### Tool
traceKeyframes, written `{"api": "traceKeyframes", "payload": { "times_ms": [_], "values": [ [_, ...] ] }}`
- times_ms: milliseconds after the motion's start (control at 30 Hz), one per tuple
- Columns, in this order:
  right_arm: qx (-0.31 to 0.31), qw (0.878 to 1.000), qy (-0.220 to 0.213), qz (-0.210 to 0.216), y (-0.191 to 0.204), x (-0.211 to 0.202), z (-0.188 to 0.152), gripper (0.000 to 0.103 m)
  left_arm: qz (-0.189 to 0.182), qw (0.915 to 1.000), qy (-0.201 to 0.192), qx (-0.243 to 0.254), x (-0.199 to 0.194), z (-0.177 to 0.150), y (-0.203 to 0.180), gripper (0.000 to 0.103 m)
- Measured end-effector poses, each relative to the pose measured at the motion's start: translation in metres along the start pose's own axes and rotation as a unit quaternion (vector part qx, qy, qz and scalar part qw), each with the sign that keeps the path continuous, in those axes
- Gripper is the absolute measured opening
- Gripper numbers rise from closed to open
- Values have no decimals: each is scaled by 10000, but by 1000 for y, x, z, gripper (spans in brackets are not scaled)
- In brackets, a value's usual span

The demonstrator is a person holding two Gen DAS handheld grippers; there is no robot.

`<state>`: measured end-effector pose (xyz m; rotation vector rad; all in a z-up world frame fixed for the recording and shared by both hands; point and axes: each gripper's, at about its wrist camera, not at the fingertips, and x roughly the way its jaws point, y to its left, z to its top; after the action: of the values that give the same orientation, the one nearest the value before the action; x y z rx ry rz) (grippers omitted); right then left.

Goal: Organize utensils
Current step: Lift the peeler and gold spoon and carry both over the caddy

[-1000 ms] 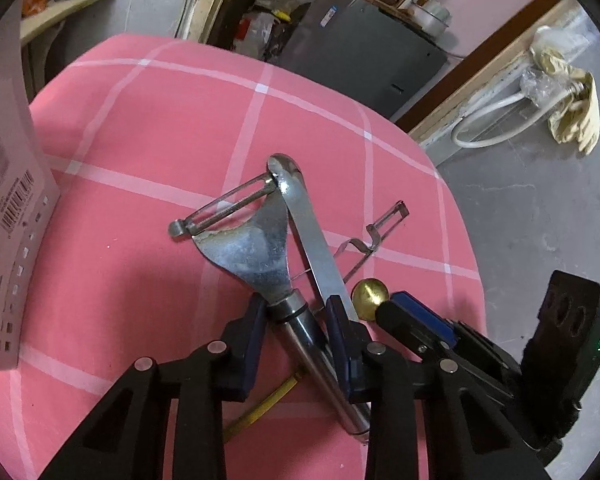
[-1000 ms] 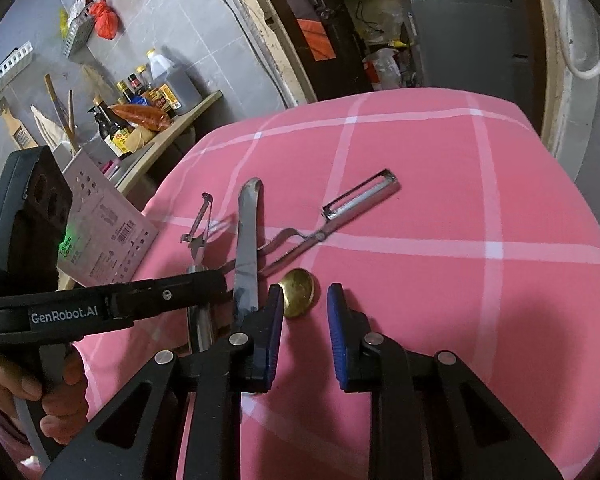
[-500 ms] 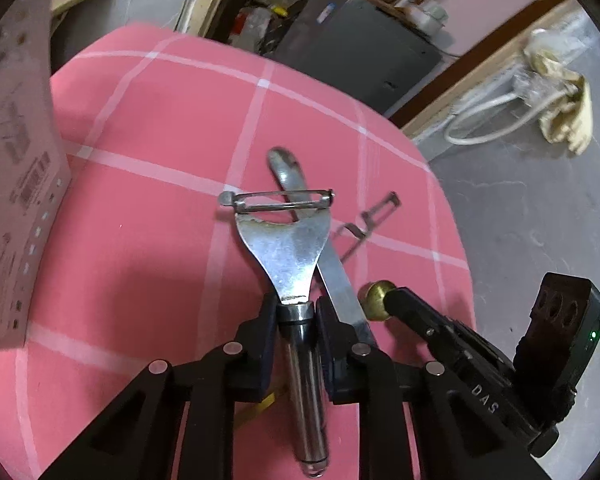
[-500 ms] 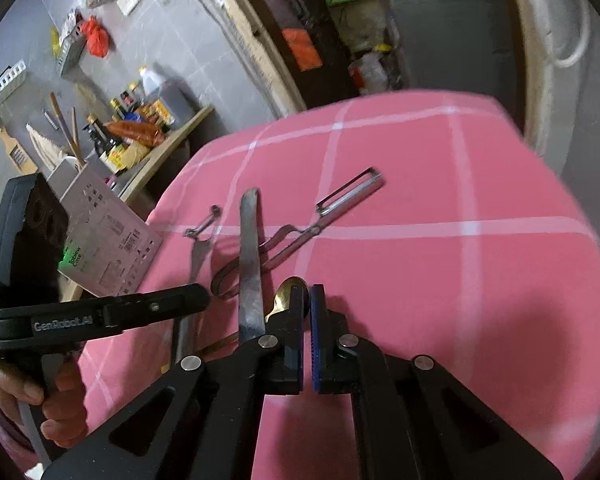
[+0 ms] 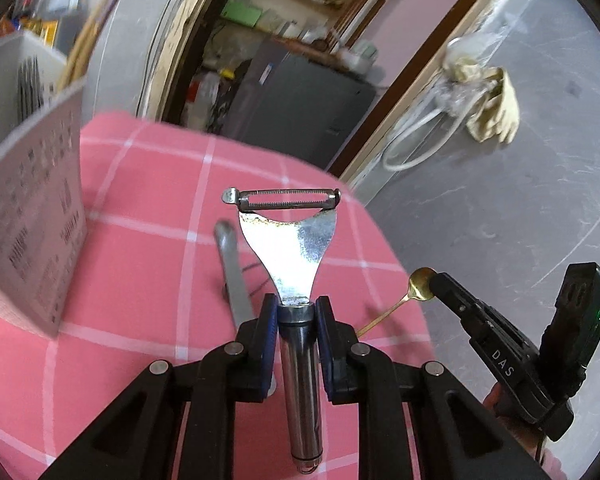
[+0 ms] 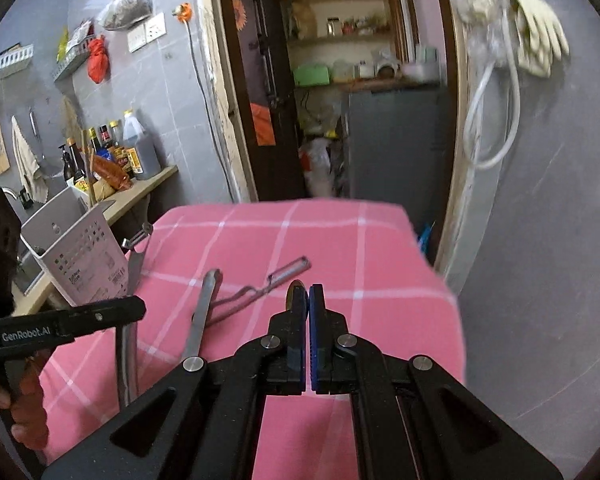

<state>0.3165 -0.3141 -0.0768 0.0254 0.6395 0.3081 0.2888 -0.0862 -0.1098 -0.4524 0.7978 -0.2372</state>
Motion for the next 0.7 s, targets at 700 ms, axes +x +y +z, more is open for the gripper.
{"api": "traceKeyframes", "payload": {
  "times_ms": [700],
  "values": [
    [-793,9854,-1413,525,117,-88,116,2,89,9868,-1583,328,-154,89,13,17]
  ]
}}
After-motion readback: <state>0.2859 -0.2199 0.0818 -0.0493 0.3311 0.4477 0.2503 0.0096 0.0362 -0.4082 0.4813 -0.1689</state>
